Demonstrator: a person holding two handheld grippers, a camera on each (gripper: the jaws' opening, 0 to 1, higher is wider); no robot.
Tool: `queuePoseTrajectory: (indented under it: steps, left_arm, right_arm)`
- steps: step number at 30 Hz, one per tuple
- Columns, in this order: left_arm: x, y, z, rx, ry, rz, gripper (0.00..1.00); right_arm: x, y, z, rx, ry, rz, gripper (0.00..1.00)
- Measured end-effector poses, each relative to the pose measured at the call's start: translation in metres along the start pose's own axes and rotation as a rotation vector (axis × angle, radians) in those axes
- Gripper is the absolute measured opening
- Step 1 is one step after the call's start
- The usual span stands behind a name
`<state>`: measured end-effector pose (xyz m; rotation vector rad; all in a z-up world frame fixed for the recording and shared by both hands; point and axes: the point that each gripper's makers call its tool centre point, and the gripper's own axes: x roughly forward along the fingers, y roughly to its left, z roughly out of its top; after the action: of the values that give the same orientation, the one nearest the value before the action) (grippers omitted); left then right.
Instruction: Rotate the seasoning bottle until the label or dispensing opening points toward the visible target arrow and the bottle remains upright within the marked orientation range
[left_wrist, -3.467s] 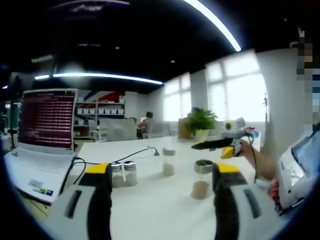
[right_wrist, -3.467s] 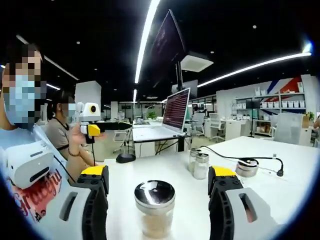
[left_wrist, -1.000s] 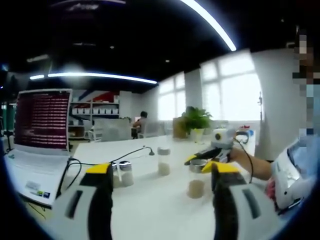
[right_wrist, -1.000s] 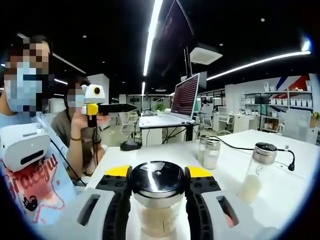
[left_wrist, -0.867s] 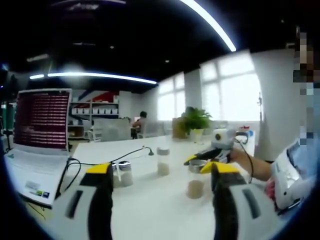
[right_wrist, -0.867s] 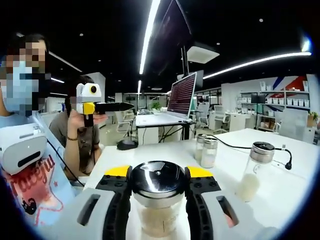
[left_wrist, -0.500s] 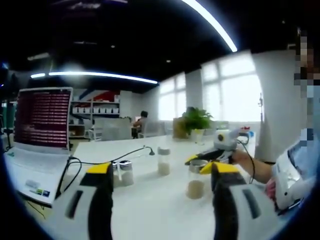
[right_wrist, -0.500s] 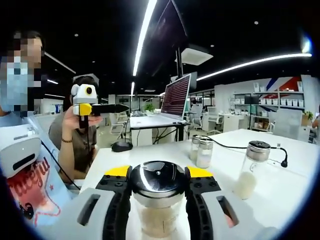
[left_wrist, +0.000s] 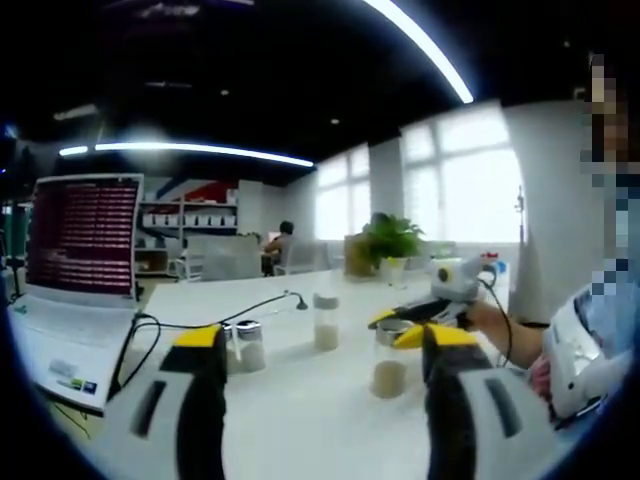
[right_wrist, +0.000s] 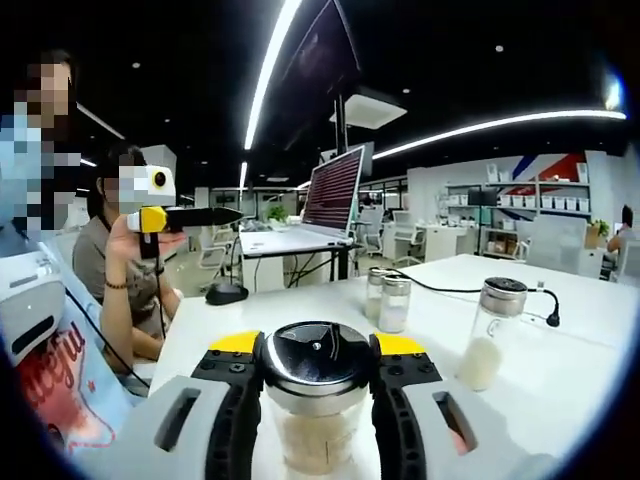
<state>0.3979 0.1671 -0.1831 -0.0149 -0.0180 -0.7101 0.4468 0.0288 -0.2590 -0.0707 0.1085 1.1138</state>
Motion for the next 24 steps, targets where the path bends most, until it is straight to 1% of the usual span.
queuePoseTrajectory:
  steps: [6, 10, 16, 21, 24]
  left_arm:
    - [-0.001, 0.002, 0.002, -0.005, -0.011, 0.012, 0.84]
    - [-0.001, 0.003, 0.002, -0.006, -0.009, 0.012, 0.84]
    - [-0.001, 0.003, 0.001, -0.003, -0.005, 0.012, 0.84]
    - [-0.003, 0.002, 0.006, -0.016, -0.028, 0.010, 0.84]
    - [-0.004, 0.003, 0.005, -0.008, -0.025, 0.014, 0.84]
  right_arm:
    - [0.000, -0.005, 0.001, 0.002, -0.014, -0.044, 0.41]
    - [0.000, -0.008, 0.002, 0.005, -0.017, -0.062, 0.41]
    - [0.000, -0.009, 0.002, 0.005, -0.030, -0.108, 0.41]
    - [-0.001, -0.011, 0.002, 0.005, -0.046, -0.157, 0.41]
    - [-0.001, -0.012, 0.002, 0.008, -0.048, -0.180, 0.41]
